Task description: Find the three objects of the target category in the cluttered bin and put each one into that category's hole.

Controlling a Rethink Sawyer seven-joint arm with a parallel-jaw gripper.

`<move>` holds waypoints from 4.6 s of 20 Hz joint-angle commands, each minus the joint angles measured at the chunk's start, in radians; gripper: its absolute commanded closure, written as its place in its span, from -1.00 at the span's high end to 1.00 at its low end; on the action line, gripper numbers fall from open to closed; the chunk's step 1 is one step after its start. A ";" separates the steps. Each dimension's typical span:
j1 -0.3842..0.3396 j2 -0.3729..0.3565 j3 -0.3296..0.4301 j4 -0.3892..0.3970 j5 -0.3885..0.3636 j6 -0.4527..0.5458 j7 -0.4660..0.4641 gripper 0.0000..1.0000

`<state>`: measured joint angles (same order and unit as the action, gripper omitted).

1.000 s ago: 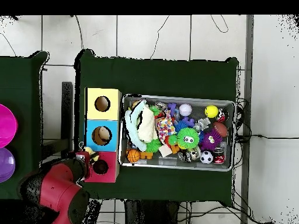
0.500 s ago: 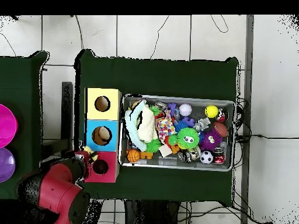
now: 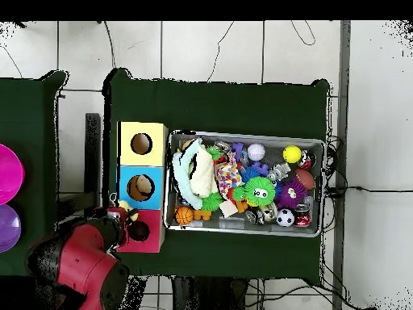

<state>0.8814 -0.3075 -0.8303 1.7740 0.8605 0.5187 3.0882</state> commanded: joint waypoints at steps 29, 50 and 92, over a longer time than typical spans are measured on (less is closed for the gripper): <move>-0.095 -0.071 0.141 0.021 -0.286 0.197 0.056 -1.00; -0.102 -0.031 0.197 -0.050 -0.328 0.267 0.097 -1.00; 0.006 0.297 -0.037 -0.399 -0.321 0.627 0.323 -1.00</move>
<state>0.8769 -0.0626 -0.9346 1.4547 0.5207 1.0483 3.0901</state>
